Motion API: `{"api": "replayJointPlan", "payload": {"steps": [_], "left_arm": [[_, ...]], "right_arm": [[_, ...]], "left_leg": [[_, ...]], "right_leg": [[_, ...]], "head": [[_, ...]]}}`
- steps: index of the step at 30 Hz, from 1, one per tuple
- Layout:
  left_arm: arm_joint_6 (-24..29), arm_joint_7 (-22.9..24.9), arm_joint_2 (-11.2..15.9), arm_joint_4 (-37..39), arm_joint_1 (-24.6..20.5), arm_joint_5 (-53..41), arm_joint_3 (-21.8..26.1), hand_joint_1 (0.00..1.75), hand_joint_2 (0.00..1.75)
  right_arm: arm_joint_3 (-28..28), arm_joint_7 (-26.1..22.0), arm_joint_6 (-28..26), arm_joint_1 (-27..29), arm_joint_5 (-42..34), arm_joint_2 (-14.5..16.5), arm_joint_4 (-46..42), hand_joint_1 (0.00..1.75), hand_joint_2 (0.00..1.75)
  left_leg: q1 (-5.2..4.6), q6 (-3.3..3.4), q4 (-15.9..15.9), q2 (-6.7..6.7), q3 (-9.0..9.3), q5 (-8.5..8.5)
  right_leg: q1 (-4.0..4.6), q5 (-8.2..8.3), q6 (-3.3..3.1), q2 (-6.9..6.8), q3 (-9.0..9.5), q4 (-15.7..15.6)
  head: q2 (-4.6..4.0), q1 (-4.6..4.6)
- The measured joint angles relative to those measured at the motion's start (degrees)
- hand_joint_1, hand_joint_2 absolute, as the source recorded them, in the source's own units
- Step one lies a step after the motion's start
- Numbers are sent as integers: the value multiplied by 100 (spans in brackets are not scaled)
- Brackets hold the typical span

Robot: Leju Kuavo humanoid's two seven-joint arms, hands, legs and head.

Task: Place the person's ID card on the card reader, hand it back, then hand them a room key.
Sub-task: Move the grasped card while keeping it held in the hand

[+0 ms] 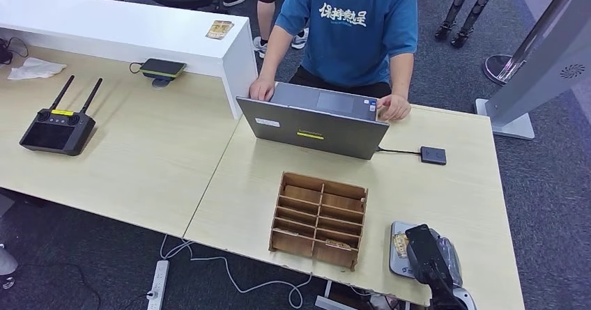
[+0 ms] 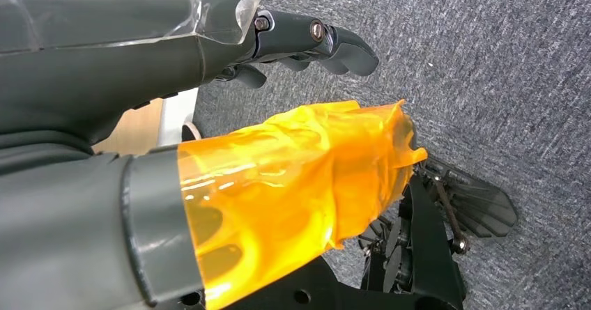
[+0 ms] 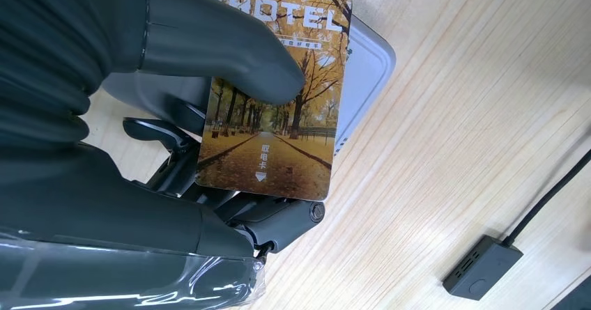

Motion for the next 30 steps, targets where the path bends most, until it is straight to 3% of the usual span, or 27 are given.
{"api": "replayJointPlan", "payload": {"steps": [16, 23, 30], "left_arm": [[-4, 0, 8, 0, 0, 0, 0, 0, 0], [19, -15, -3, 0, 0, -1, 2, 0, 0], [25, -17, -9, -9, -1, -32, 2, 0, 0]], "right_arm": [[2, -10, -13, -5, 13, -16, 9, 175, 175], [56, -635, -766, 72, 411, 22, -394, 175, 175], [125, -675, -807, -30, 504, 31, -983, 175, 175]], "left_leg": [[0, 0, 0, 0, 3, 0], [-1, 0, 0, -3, -5, 1], [-1, 0, 0, -4, -13, 0]], "right_leg": [[0, 0, 0, 0, 2, 0], [-1, 1, 0, -1, -2, 1], [-1, -1, 0, -2, -8, 1]], "head": [[0, -1], [0, -2], [0, -2]]}}
